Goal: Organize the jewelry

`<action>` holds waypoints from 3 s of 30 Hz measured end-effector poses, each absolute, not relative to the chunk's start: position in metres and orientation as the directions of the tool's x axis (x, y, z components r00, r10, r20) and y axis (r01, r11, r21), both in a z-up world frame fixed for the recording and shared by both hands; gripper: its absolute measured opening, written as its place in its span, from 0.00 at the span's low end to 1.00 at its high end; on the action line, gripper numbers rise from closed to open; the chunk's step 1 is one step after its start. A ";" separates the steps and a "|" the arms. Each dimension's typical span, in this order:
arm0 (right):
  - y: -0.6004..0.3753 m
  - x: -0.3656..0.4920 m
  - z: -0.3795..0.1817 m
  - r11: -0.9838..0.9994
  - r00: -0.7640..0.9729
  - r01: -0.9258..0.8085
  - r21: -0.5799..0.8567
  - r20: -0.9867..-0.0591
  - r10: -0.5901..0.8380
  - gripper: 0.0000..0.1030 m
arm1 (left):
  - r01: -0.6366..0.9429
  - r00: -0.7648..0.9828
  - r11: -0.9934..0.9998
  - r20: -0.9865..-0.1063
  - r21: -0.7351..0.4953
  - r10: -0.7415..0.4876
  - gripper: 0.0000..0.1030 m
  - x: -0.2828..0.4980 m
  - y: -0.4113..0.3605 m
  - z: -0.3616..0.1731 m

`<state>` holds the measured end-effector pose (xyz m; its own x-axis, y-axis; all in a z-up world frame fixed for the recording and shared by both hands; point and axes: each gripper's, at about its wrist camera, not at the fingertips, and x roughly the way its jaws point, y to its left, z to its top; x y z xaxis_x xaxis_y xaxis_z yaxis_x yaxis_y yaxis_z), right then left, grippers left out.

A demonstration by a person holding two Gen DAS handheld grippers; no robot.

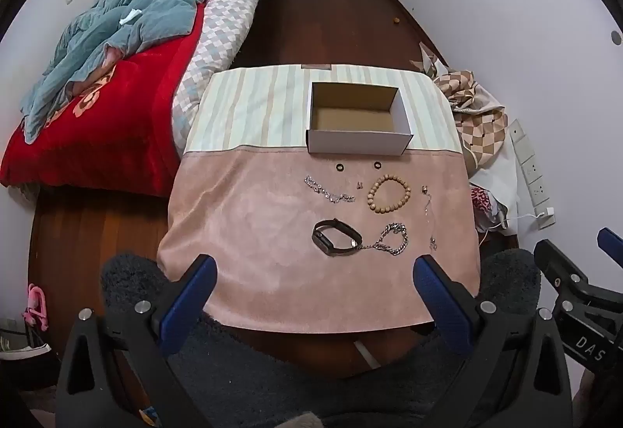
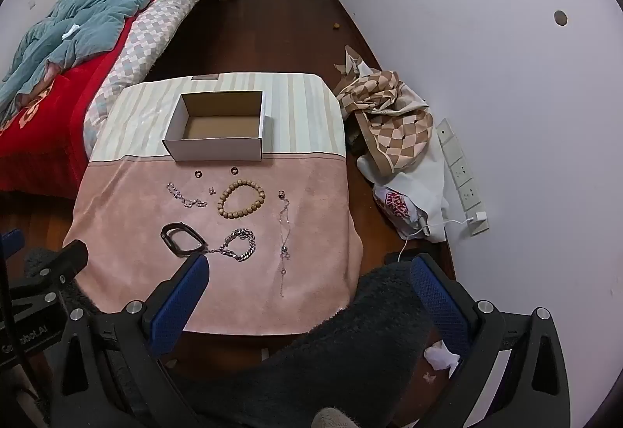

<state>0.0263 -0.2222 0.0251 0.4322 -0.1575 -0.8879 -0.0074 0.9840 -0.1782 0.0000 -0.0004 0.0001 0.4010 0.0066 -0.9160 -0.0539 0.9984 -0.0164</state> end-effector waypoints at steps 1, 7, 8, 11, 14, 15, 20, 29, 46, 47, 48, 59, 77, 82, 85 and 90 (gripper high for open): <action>-0.222 0.026 0.025 0.984 0.432 -0.008 -0.178 -0.888 -0.157 1.00 | -0.054 0.400 0.998 -0.917 -0.018 0.005 1.00 0.000 0.000 0.000; -0.225 0.026 0.027 0.986 0.437 -0.006 -0.165 -0.887 -0.146 1.00 | -0.056 0.410 0.998 -0.912 -0.004 0.019 1.00 0.000 -0.001 0.004; -0.225 0.025 0.028 0.986 0.439 -0.006 -0.165 -0.886 -0.145 1.00 | -0.053 0.411 0.999 -0.911 0.000 0.022 1.00 0.000 -0.002 0.005; -0.232 0.028 0.031 0.987 0.438 0.002 -0.162 -0.887 -0.147 1.00 | -0.054 0.418 0.999 -0.908 0.000 0.023 1.00 -0.001 -0.004 0.010; -0.230 0.026 0.030 0.987 0.439 0.002 -0.158 -0.887 -0.143 1.00 | -0.050 0.422 0.999 -0.906 -0.005 0.016 1.00 0.000 -0.002 0.012; -0.230 0.027 0.030 0.988 0.437 0.004 -0.156 -0.888 -0.142 1.00 | -0.047 0.424 0.999 -0.906 -0.005 0.016 1.00 0.000 -0.003 0.011; -0.227 0.025 0.029 0.987 0.436 0.003 -0.158 -0.888 -0.144 1.00 | -0.049 0.426 0.999 -0.905 -0.006 0.015 1.00 0.000 -0.004 0.011; -0.227 0.024 0.031 0.988 0.440 0.010 -0.157 -0.886 -0.145 1.00 | -0.047 0.427 0.999 -0.904 -0.004 0.016 1.00 0.000 -0.005 0.013; -0.229 0.023 0.034 0.989 0.445 0.011 -0.150 -0.885 -0.139 1.00 | -0.046 0.427 0.999 -0.904 -0.007 0.013 1.00 0.002 -0.004 0.016; -0.229 0.023 0.034 0.988 0.446 0.012 -0.151 -0.884 -0.140 1.00 | -0.047 0.427 0.999 -0.904 -0.007 0.013 1.00 0.001 -0.004 0.016; -0.228 0.022 0.034 0.988 0.447 0.013 -0.153 -0.883 -0.142 1.00 | -0.046 0.427 0.999 -0.904 -0.007 0.013 1.00 0.001 -0.005 0.017; -0.231 0.024 0.034 0.988 0.446 0.011 -0.155 -0.883 -0.143 1.00 | -0.047 0.429 0.999 -0.903 -0.007 0.014 1.00 0.001 -0.004 0.016; -0.231 0.025 0.035 0.987 0.446 0.009 -0.158 -0.883 -0.145 1.00 | -0.047 0.429 0.999 -0.903 -0.010 0.012 1.00 0.000 -0.002 0.016; -0.232 0.026 0.035 0.987 0.446 0.009 -0.158 -0.883 -0.146 1.00 | -0.047 0.430 0.999 -0.903 -0.011 0.011 1.00 0.000 -0.003 0.017; -0.231 0.026 0.035 0.987 0.447 0.009 -0.158 -0.883 -0.146 1.00 | -0.047 0.429 0.999 -0.903 -0.011 0.010 1.00 0.000 -0.003 0.017; -0.232 0.026 0.036 0.987 0.447 0.009 -0.160 -0.882 -0.147 1.00 | -0.049 0.429 0.999 -0.903 -0.013 0.009 1.00 0.001 -0.004 0.019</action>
